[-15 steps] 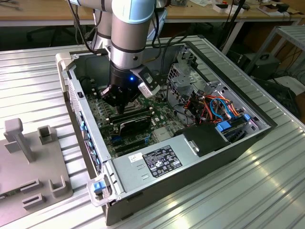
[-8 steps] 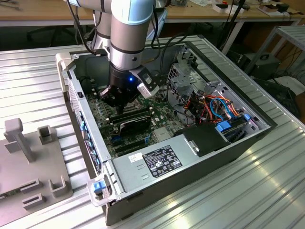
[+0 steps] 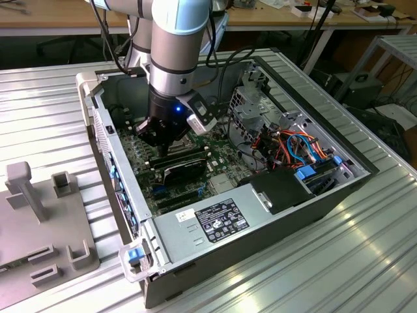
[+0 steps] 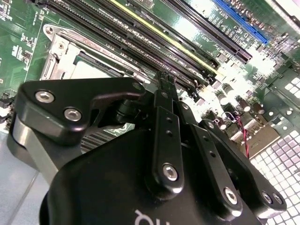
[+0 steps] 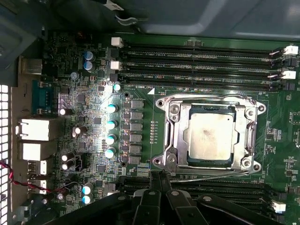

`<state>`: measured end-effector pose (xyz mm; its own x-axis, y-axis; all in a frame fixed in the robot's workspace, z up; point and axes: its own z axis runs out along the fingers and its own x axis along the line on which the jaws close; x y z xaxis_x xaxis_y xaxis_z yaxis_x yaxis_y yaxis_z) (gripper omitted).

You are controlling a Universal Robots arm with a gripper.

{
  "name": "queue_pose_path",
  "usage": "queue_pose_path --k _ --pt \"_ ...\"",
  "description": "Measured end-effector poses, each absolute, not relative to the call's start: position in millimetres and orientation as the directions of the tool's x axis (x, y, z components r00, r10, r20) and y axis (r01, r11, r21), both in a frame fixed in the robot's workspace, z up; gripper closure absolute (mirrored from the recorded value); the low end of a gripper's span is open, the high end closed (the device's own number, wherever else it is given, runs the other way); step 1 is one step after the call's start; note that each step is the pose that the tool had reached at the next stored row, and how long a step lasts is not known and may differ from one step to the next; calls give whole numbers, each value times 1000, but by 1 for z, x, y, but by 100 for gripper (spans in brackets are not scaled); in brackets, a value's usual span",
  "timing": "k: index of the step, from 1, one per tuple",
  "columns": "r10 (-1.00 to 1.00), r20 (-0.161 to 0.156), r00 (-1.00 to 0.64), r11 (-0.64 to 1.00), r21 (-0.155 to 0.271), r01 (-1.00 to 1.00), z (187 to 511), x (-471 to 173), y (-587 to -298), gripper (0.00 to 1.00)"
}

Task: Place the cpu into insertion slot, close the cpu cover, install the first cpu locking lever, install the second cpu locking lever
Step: 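Install the second cpu locking lever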

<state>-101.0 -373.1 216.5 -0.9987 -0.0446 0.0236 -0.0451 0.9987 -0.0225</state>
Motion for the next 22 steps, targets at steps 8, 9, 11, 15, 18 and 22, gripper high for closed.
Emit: queue_pose_path --k 8,9,11,15,18,22 --pt "-45 23 -999 999 -20 -45 211 -101 -372 89" --pt "-45 24 -999 999 -20 -45 210 -101 -372 89" --pt "-45 23 -999 999 -20 -45 208 -101 -372 89" --pt "-45 23 -999 999 -19 -45 207 -101 -371 89" --pt "-44 23 -999 999 -19 -45 207 -101 -367 89" --pt "-38 23 -999 999 -19 -39 206 -103 -367 89"
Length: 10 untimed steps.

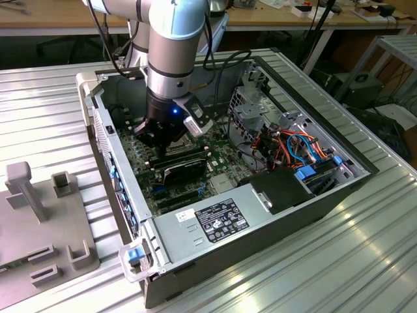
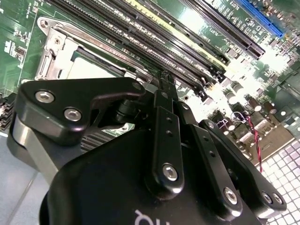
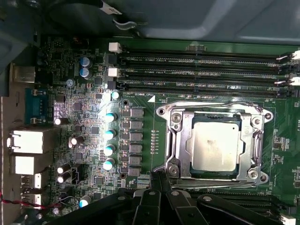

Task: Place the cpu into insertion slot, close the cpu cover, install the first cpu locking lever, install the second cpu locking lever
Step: 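Install the second cpu locking lever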

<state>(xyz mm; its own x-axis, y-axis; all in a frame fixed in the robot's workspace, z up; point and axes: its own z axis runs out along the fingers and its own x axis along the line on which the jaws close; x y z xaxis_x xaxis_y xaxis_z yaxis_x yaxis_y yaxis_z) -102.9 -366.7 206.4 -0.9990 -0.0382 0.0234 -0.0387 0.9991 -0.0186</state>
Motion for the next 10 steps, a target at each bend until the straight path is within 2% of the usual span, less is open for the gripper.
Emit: queue_pose_path --k 10 --pt "-38 23 -999 999 -15 -38 205 -104 -365 89"
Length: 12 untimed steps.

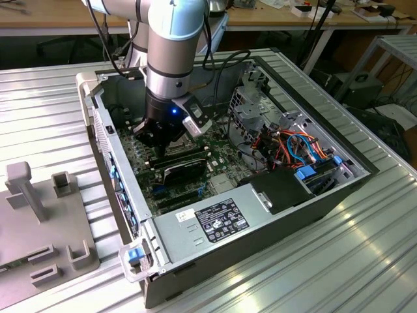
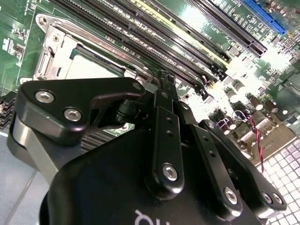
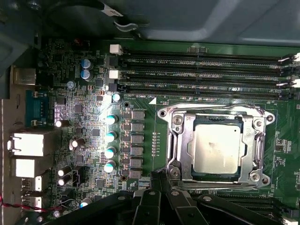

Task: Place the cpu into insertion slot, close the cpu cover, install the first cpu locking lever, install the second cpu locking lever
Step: 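Install the second cpu locking lever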

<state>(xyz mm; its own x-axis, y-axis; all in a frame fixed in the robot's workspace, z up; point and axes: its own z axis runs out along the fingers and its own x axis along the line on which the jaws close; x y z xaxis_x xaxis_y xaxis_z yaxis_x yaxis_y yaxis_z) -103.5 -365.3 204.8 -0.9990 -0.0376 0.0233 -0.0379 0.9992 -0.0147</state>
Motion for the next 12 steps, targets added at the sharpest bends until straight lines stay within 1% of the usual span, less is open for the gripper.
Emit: queue_pose_path --k 12 --pt "-38 23 -999 999 -6 -38 202 -103 -365 89"
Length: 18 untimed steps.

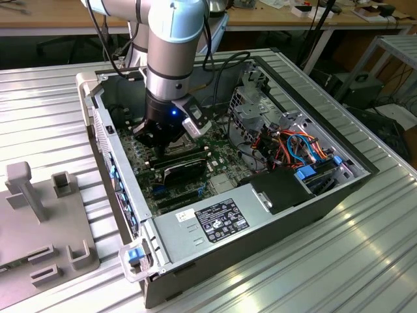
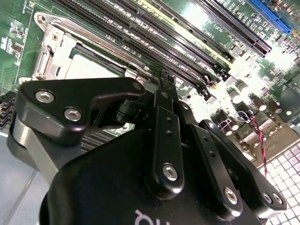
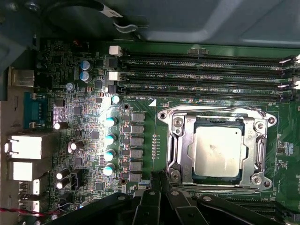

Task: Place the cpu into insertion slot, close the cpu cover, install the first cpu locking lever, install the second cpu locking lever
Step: 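Install the second cpu locking lever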

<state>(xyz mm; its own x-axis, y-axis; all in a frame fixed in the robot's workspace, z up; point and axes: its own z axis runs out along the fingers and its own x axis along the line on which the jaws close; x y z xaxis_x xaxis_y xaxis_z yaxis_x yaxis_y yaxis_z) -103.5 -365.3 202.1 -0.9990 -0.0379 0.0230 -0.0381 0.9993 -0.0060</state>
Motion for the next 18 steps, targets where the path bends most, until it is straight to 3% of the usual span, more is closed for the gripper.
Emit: queue_pose_path --k 18 --pt "-38 23 -999 999 -2 -38 199 -103 -367 89"
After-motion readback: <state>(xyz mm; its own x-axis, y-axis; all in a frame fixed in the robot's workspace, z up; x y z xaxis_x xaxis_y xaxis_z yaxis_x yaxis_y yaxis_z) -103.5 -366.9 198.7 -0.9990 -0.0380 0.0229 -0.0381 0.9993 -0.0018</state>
